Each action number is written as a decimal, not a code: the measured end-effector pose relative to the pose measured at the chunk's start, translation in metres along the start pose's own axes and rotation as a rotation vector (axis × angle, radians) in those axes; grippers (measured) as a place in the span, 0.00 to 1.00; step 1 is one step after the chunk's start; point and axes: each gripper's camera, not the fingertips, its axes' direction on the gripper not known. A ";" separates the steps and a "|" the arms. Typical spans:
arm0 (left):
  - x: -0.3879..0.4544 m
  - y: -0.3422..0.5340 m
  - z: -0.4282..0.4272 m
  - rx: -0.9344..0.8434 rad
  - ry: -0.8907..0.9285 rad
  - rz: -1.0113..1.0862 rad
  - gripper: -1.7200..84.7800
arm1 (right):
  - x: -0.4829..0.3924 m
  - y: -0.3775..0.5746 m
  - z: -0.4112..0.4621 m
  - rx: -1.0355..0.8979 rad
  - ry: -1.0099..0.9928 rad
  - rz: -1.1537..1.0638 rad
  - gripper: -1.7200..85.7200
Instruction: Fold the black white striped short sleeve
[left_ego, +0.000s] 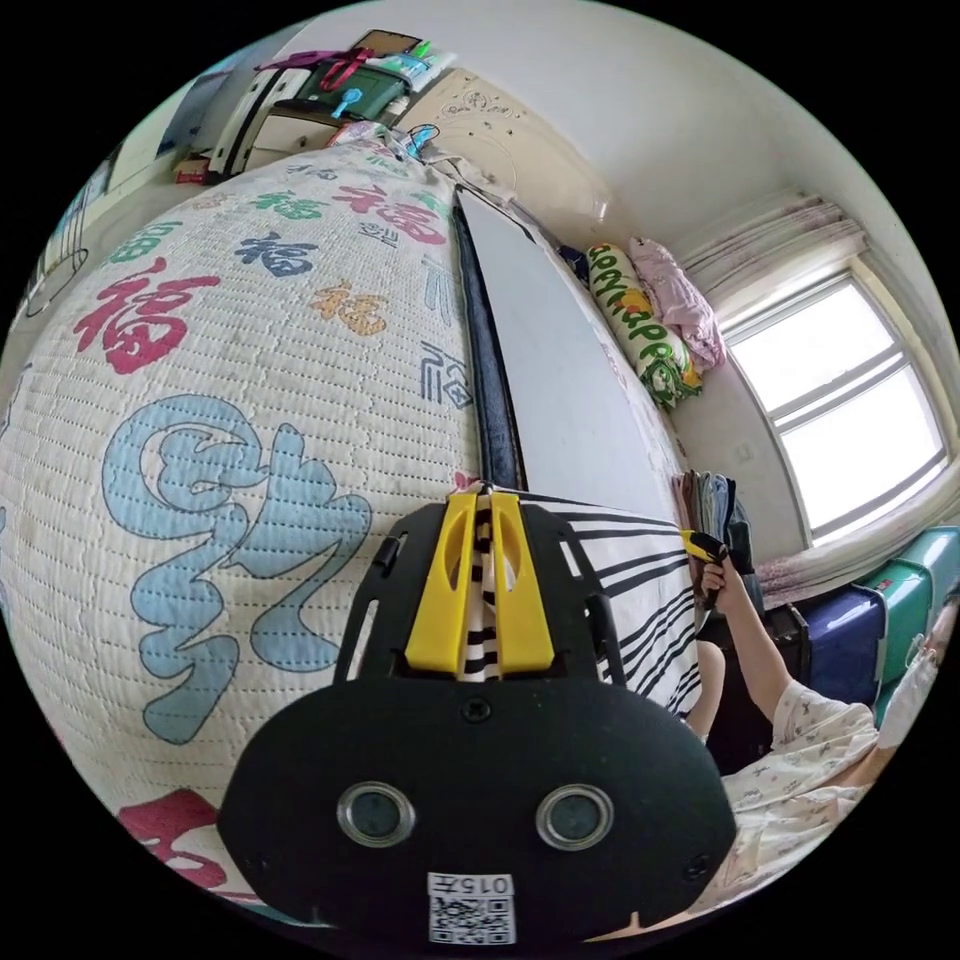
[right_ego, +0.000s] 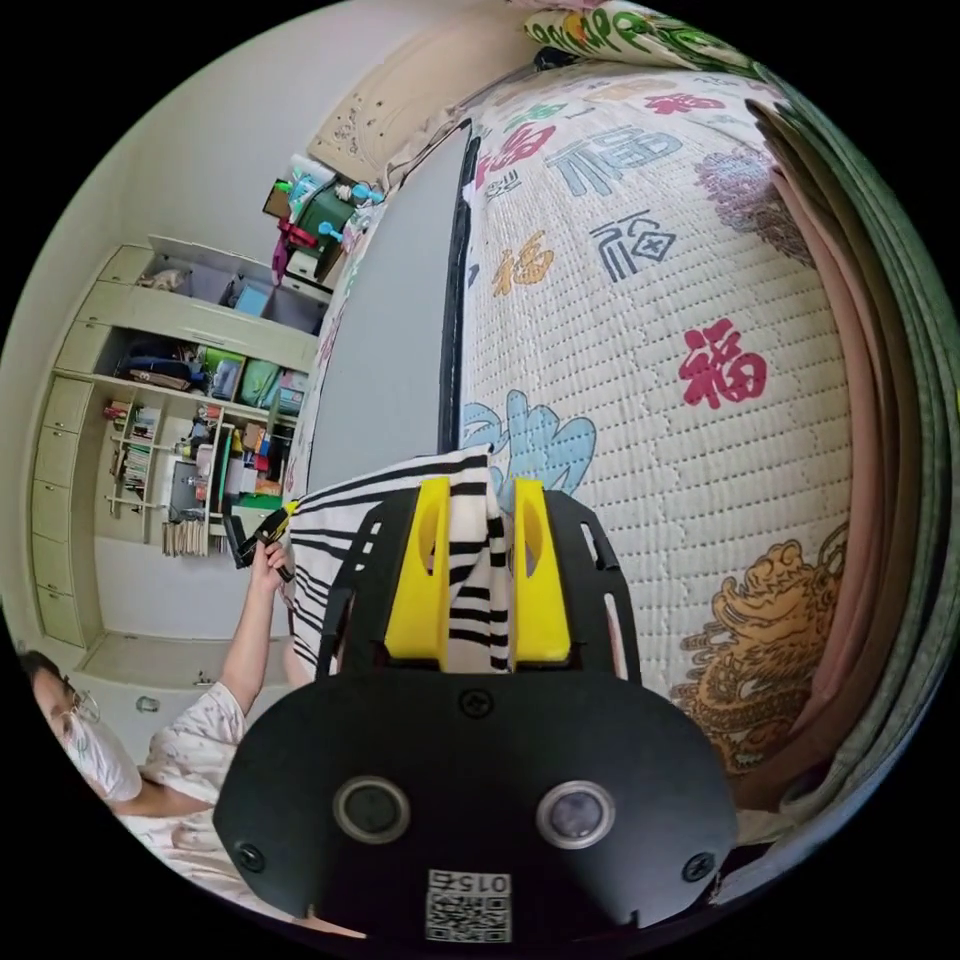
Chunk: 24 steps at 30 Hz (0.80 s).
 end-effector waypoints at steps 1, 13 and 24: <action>-0.005 0.006 0.001 0.003 0.016 -0.010 0.02 | 0.005 0.002 0.003 0.011 -0.017 -0.002 0.10; 0.010 0.014 -0.054 0.171 0.102 0.048 0.02 | 0.019 0.014 0.022 0.194 0.050 -0.036 0.02; -0.019 0.038 -0.040 0.152 -0.041 -0.044 0.13 | -0.053 0.147 0.144 0.324 0.418 -0.420 0.05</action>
